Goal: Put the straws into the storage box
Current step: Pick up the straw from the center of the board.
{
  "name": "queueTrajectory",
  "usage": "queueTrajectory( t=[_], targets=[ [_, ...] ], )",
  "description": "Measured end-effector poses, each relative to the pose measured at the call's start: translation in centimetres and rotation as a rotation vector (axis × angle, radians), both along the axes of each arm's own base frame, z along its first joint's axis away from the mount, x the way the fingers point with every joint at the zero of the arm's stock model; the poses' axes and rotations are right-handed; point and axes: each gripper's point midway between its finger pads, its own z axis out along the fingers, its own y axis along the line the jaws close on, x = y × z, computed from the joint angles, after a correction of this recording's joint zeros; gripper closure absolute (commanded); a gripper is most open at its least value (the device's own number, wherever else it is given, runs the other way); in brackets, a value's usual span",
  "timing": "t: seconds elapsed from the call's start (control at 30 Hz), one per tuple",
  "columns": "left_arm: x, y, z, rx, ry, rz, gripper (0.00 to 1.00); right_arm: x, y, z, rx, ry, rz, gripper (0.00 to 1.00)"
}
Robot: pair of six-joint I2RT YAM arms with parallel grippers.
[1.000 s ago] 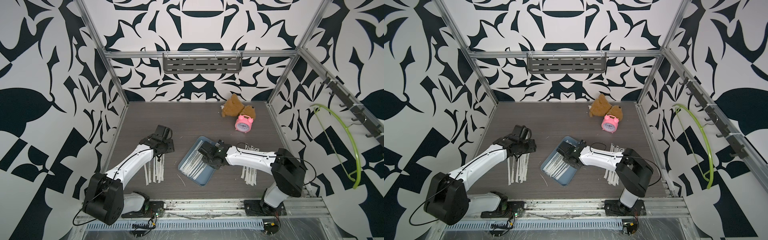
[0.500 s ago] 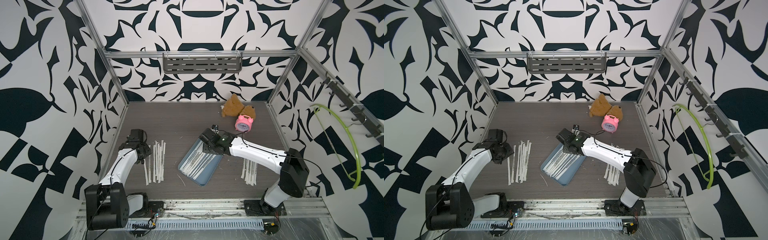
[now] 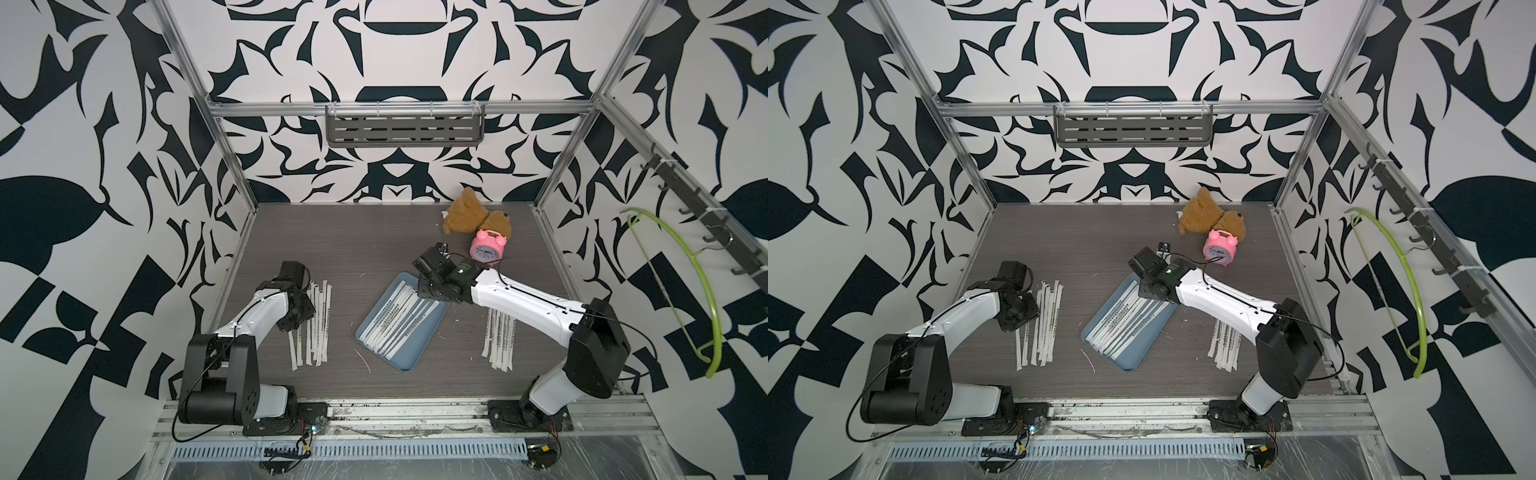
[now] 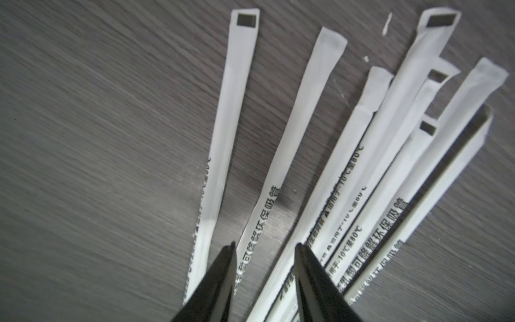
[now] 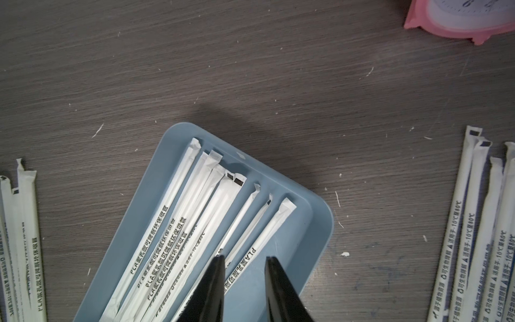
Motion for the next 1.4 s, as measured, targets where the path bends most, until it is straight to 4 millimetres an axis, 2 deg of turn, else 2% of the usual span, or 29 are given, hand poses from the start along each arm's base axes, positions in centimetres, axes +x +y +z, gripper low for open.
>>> queueTrajectory(
  t=[0.33,0.47,0.77,1.1,1.27,1.4],
  targets=[
    [-0.6,0.1,-1.7,0.008,0.073,0.007,0.61,-0.4,0.0,-0.7,0.002,0.018,0.005,0.70],
    [-0.5,0.0,-2.0,0.004,0.078,0.011,0.68,-0.4,-0.2,-0.8,-0.001,0.021,-0.001,0.70],
    [0.0,-0.3,-2.0,-0.012,0.078,-0.008,0.89,-0.3,-0.3,-0.9,0.008,0.030,-0.005,0.71],
    [0.1,-0.9,-1.9,-0.038,0.072,-0.022,0.94,-0.5,-0.1,-1.0,0.027,0.045,-0.008,0.71],
    [0.2,-1.3,-0.5,-0.043,0.045,-0.041,0.95,-0.5,-0.1,-1.0,0.036,0.053,-0.018,0.72],
    [1.8,-1.9,3.1,-0.050,-0.053,-0.062,0.95,-0.5,-0.4,-1.1,0.038,0.061,-0.033,0.72]
  ],
)
